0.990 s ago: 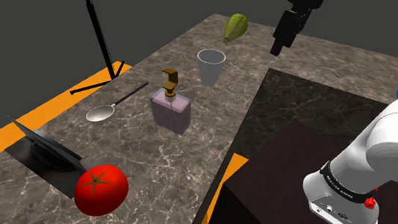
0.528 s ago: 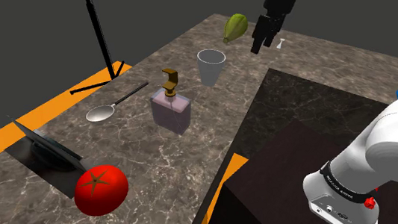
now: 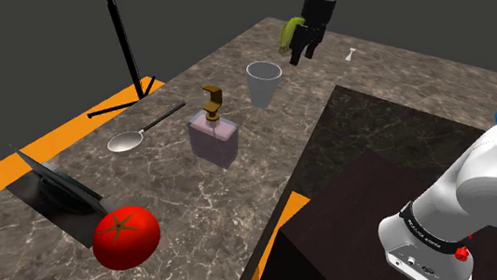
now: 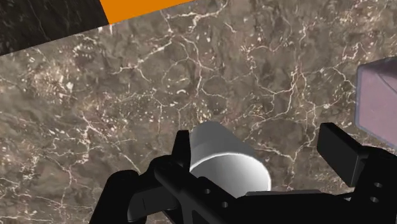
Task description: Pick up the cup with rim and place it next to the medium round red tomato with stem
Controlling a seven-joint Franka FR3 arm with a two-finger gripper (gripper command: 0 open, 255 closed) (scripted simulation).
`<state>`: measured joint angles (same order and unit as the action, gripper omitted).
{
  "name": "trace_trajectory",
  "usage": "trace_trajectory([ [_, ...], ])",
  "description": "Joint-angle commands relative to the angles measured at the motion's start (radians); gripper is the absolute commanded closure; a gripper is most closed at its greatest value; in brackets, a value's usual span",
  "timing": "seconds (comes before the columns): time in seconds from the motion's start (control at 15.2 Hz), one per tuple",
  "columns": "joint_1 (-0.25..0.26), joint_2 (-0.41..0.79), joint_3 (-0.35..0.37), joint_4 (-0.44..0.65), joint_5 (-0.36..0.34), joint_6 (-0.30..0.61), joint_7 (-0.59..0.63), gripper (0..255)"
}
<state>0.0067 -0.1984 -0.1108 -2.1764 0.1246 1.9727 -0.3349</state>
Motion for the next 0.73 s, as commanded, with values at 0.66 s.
trace_trajectory([
  [0.66,-0.039,0.495,-0.031,0.438,0.094,0.018,-0.141,0],
])
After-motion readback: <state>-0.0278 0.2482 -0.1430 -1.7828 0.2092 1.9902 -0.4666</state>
